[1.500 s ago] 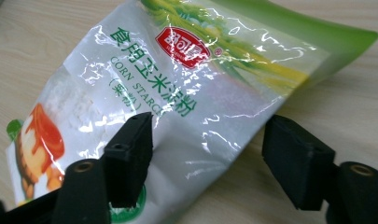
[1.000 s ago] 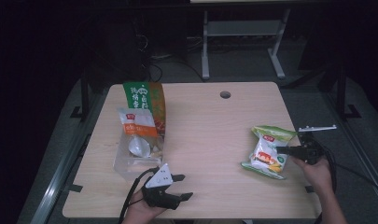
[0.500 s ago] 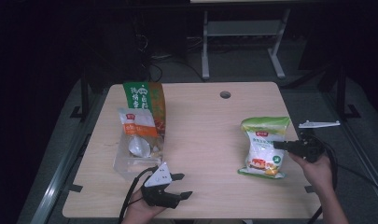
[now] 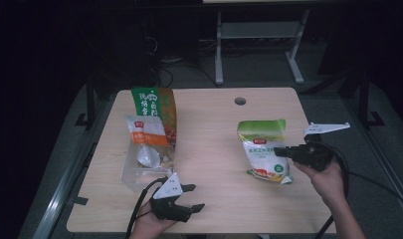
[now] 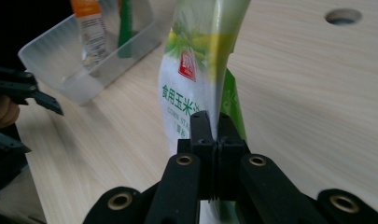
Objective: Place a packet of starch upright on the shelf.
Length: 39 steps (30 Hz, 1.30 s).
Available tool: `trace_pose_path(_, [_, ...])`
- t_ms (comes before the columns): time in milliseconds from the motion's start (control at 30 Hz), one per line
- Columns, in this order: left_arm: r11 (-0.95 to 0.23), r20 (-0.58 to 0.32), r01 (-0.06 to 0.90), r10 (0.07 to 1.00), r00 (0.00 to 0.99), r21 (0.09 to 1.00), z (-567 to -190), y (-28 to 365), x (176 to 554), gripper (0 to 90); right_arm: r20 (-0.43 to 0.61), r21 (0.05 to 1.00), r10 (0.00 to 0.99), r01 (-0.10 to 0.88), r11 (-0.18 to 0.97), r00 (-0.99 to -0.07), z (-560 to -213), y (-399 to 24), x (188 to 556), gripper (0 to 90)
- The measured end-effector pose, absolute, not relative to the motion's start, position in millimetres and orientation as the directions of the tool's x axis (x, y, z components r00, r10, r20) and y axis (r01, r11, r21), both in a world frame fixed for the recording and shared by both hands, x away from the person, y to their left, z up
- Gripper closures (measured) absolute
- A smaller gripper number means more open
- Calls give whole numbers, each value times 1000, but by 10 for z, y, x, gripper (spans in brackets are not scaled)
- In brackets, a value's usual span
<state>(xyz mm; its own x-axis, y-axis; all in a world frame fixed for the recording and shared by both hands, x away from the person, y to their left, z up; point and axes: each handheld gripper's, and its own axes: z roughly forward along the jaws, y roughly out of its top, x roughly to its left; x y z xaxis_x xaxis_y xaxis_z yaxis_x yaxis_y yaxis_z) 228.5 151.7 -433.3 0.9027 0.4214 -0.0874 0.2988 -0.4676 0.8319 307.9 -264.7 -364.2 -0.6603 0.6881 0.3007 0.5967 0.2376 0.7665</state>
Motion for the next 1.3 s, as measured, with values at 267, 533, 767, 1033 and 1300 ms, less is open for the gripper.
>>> trace_pose_path(267, [-451,-94,307,434,896,838,-4313,1547,2319,324,270,781,623,546,305,-734,-3557,-2206,3093,889])
trace_pose_path(533, [-445,-99,312,439,893,840,-4286,1539,2334,321,294,796,546,517,316,-785,-3613,-1834,3082,889])
trace_pose_path(767, [-435,-109,322,446,888,841,-4265,1441,2386,323,331,812,491,508,287,-806,-3699,-1662,3054,889])
trace_pose_path(1033, [-424,-102,336,486,868,841,-4260,1294,2530,322,284,821,472,466,330,-835,-3841,-1597,2973,887])
trace_pose_path(1300, [-355,-190,401,503,843,844,-4240,1163,2707,402,266,819,447,445,362,-854,-3899,-1708,2923,882])
